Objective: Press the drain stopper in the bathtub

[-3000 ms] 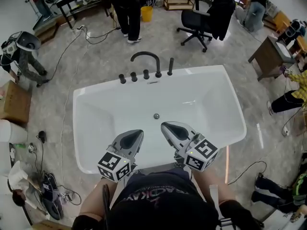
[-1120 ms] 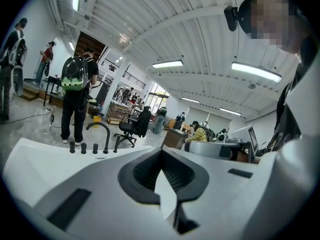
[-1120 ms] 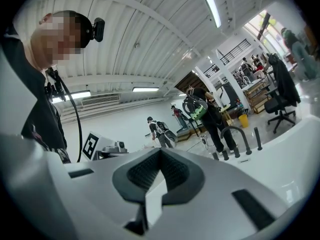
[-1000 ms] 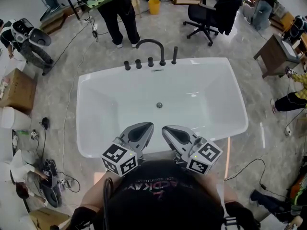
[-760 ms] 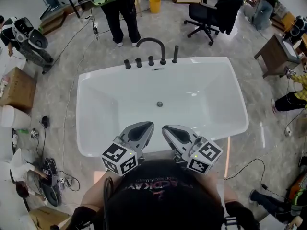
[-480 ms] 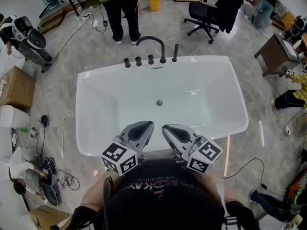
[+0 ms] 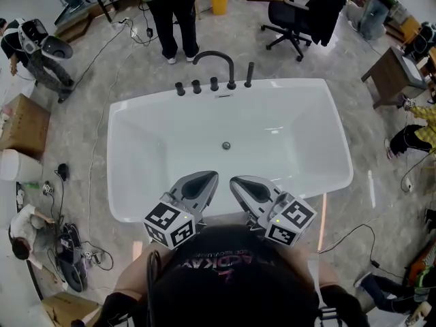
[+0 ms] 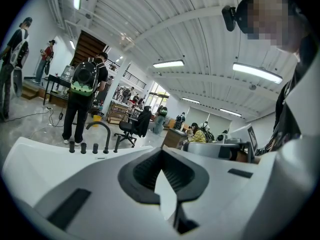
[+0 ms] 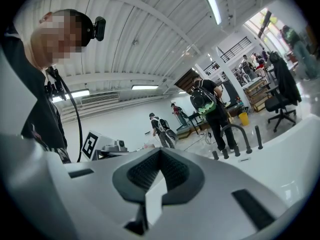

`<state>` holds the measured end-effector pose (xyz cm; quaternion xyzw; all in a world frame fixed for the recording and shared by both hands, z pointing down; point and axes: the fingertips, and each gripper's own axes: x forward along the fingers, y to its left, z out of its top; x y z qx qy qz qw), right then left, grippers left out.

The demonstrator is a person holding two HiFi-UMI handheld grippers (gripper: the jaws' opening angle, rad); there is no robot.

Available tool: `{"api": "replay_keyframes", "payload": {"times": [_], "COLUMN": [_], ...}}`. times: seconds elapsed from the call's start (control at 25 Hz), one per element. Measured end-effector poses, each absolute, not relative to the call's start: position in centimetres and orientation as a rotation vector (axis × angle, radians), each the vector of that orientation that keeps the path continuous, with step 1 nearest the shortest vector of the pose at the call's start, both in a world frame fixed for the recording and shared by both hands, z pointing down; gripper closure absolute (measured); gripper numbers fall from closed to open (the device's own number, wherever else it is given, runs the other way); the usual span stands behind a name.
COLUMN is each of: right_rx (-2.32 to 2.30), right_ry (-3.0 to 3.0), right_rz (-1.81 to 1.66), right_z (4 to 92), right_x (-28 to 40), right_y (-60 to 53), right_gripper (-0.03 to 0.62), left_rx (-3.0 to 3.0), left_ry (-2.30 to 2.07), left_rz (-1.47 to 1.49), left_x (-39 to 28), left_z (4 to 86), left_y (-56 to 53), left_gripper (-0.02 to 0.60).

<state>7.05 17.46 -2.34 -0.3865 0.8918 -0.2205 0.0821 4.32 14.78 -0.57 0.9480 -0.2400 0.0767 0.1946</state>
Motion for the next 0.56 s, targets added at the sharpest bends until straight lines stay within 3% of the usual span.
{"api": "replay_keyframes", "payload": {"times": [0.56], "right_rx": [-1.159], "right_ry": [2.666], "right_rz": [-0.665], "right_z": [-2.64], "right_x": [7.01], "right_y": [17.34], "right_gripper": [0.583], "left_rx": [2.654], "left_ry": [-0.679], "left_rz": [0.216], "left_x": [4.10], "left_z": [-0.95], "left_y": [14.65], "left_gripper": [0.574]}}
